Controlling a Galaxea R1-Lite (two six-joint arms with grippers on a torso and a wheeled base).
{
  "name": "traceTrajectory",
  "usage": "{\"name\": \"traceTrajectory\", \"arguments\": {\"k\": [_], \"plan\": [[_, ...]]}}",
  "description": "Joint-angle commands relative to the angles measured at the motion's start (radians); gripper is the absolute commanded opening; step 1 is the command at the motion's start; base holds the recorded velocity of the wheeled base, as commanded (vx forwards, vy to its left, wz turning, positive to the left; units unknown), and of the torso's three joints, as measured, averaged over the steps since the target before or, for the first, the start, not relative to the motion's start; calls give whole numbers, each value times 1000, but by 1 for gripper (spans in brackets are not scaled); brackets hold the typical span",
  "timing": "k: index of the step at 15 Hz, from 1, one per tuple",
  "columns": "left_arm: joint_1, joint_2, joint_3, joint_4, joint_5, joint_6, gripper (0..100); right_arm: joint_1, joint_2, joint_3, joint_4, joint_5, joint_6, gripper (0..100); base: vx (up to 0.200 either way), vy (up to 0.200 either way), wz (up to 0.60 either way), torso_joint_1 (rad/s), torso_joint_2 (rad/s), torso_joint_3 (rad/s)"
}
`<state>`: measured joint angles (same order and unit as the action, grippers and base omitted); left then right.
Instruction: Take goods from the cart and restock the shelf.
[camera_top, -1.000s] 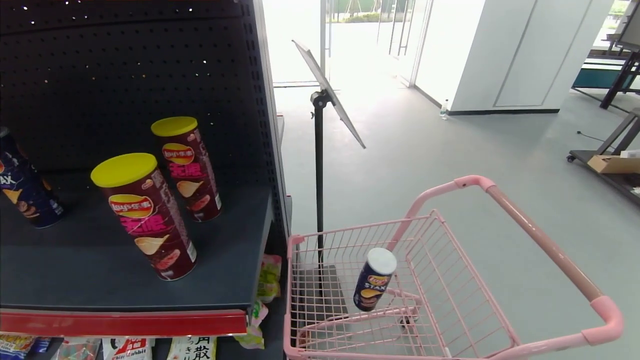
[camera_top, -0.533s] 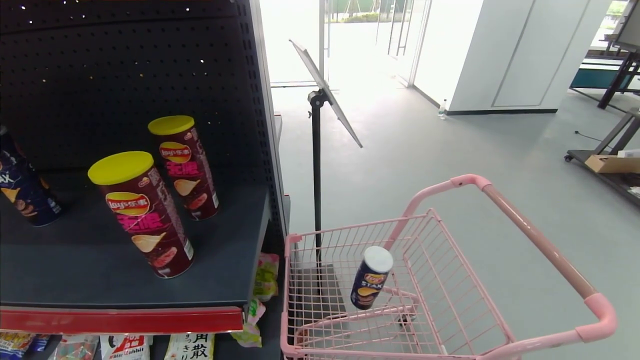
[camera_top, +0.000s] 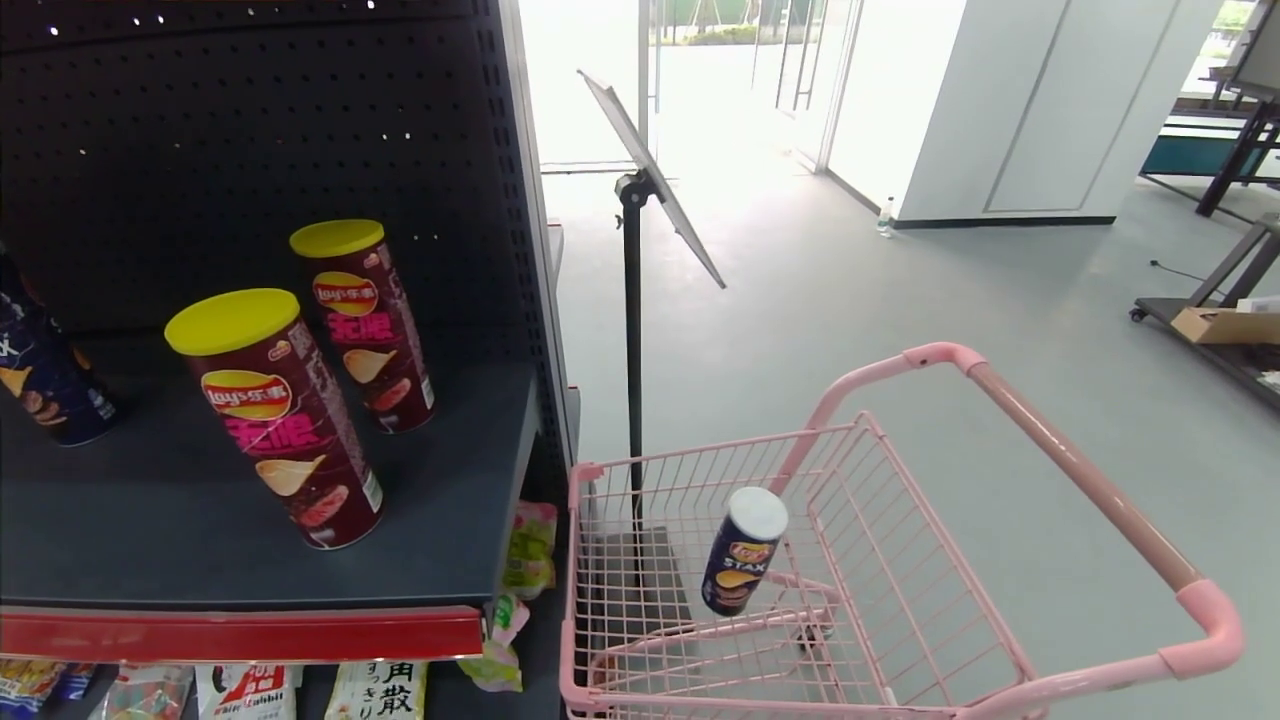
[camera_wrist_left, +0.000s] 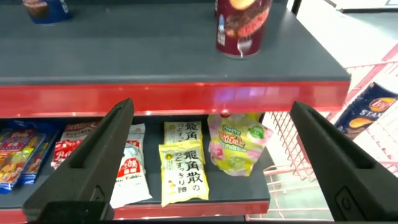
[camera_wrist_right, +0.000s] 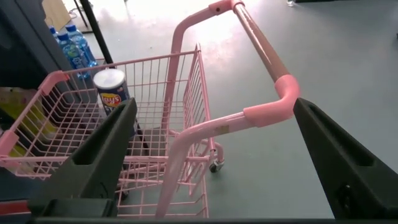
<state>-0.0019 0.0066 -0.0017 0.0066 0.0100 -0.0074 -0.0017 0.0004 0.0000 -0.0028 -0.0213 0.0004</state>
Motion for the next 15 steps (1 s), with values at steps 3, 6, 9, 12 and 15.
{"name": "traceTrajectory", "arguments": {"k": [3,6,9,12,15], "plan": [[0,1,0,0,1,0,100,0,1,0,0,0,1,100,0,0,0,-144,351,193],[0,1,0,0,1,0,100,0,1,0,0,0,1,100,0,0,0,-162,367,212],[0,1,0,0,1,0,100,0,1,0,0,0,1,100,0,0,0,-163,386,225],[0,1,0,0,1,0,100,0,1,0,0,0,1,100,0,0,0,-199,496,294],[0,1,0,0,1,0,100,0,1,0,0,0,1,100,0,0,0,-222,546,331]]}}
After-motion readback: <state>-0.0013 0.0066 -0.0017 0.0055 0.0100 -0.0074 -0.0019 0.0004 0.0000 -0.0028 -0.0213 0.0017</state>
